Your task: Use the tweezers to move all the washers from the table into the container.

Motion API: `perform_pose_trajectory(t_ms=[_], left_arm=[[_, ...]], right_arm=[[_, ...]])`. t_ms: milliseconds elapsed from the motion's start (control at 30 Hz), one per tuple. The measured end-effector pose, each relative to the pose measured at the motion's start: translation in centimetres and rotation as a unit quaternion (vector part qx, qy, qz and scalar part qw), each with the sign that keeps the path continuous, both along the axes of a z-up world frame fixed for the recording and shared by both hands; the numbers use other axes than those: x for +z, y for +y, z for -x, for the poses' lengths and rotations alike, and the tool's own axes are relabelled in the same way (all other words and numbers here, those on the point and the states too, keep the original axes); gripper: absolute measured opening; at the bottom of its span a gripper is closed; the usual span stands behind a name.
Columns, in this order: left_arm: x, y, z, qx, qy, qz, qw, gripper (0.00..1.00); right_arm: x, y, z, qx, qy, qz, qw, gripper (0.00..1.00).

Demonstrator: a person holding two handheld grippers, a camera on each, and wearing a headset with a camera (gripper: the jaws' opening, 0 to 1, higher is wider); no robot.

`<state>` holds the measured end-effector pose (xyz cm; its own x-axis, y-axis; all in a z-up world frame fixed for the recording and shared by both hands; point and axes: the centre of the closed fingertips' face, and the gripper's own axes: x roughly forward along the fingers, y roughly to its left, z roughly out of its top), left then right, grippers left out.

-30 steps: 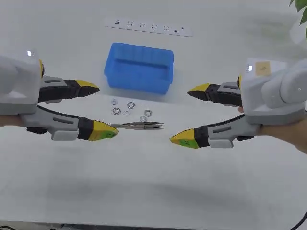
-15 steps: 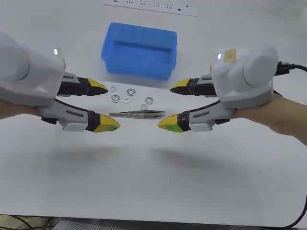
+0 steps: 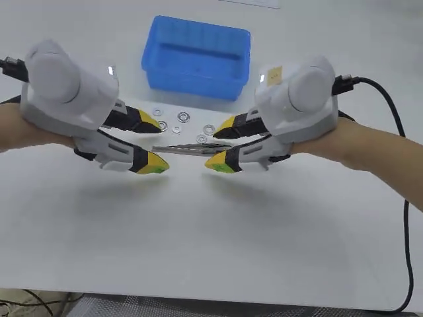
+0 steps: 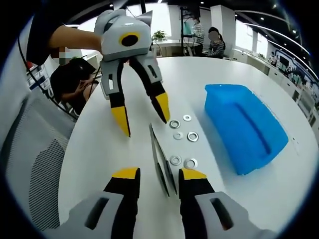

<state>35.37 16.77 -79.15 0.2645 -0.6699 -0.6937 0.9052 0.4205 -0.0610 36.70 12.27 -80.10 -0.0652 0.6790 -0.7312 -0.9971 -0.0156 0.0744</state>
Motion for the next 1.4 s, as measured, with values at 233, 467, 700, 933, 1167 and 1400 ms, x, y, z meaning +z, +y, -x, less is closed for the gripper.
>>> perform_pose_trajectory(t_ms=[233, 467, 700, 933, 1167, 1400], left_arm=[[-0.9, 0.0, -0.4, -0.016, -0.009, -0.040, 0.9990, 0.30], [-0.8, -0.2, -0.5, -0.043, -0.012, -0.070, 0.9966, 0.26], [-0.9, -0.2, -1.0, -0.056, -0.024, -0.085, 0.9945, 0.11], [-1.0, -0.1, -0.5, -0.107, -0.023, -0.113, 0.9876, 0.06], [-1.0, 0.0, -0.4, -0.106, -0.030, -0.120, 0.9866, 0.04], [1.0, -0.2, 0.2, -0.121, -0.055, -0.097, 0.9863, 0.04]], right_arm=[[0.0, 0.6, 0.1, 0.024, -0.024, 0.007, 0.9994, 0.22], [-0.3, 0.7, 0.1, 0.060, -0.052, 0.026, 0.9965, 0.14], [-0.5, 0.5, 0.1, 0.072, -0.055, 0.036, 0.9952, 0.11], [-0.5, 0.4, 0.3, 0.077, -0.059, 0.047, 0.9942, 0.11], [-0.6, 0.3, 0.1, 0.077, -0.063, 0.058, 0.9933, 0.08], [-0.3, 0.2, 0.7, 0.089, -0.072, 0.049, 0.9922, 0.08]])
